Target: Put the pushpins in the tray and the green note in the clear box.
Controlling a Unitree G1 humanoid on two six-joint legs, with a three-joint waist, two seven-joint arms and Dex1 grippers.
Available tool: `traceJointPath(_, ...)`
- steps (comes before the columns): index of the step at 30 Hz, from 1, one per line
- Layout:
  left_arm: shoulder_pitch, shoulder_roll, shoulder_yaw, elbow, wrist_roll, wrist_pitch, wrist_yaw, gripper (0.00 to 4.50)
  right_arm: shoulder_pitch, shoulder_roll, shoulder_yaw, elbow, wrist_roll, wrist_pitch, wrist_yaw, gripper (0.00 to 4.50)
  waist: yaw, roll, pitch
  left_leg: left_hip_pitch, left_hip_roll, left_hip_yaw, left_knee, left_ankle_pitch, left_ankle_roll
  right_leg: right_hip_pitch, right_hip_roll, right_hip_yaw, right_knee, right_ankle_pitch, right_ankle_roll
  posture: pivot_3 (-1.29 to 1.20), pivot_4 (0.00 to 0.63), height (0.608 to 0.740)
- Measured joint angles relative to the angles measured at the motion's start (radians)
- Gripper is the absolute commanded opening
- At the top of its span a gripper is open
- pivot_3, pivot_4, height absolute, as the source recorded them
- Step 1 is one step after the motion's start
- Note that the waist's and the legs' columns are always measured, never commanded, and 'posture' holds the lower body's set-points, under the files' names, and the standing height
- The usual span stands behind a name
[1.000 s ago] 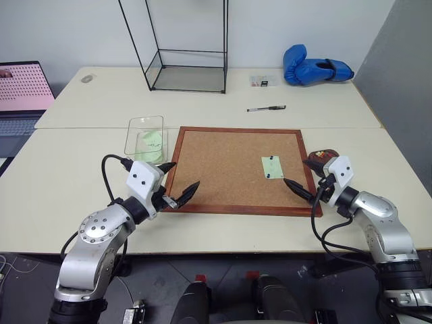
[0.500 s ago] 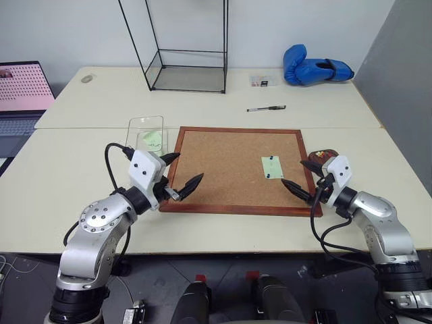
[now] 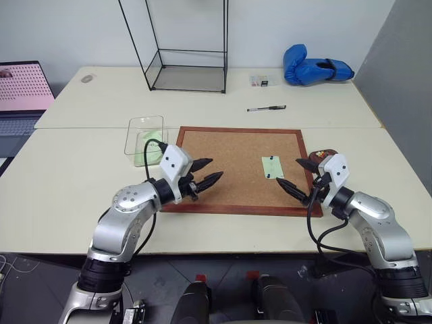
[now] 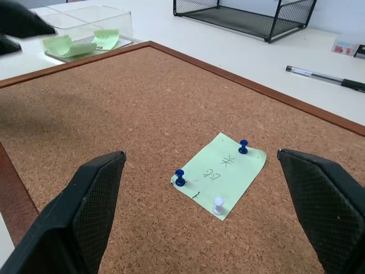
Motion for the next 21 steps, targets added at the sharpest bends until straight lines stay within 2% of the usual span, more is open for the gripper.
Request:
traceJointPath(9,-0.094,-0.1,-0.083,0.256,0.087,-0.14,-0.036,0.03,-0.064,0.04,0.037,0.011,-0.036,0.011,-0.053,4.5,0.0,0.0,0.0,0.0,0.0,0.0,0.0,0.0,0.0,0.0,0.0,0.0,0.0,0.0,0.0,0.0,0.15,0.74)
traceJointPath(16,-0.126,-0.138,-0.099,0.432,0.141,-0.239,-0.057,0.03,-0.177,0.058,0.102,0.132,-0.081,0.091,-0.061,4.5,0.001,0.0,0.0,0.0,-0.001,0.0,0.001,0.0,0.0,0.0,0.0,0.0,0.001,0.0,0.001,0.0,0.15,0.74)
traceJointPath(21,-0.139,-0.149,-0.098,0.47,0.16,-0.281,-0.074,0.03,-0.287,0.087,0.118,0.279,-0.124,0.109,-0.086,4.5,0.001,0.001,-0.001,0.001,-0.001,0.0,0.001,0.0,0.0,0.001,0.0,0.0,0.001,0.001,0.001,0.0,0.15,0.74)
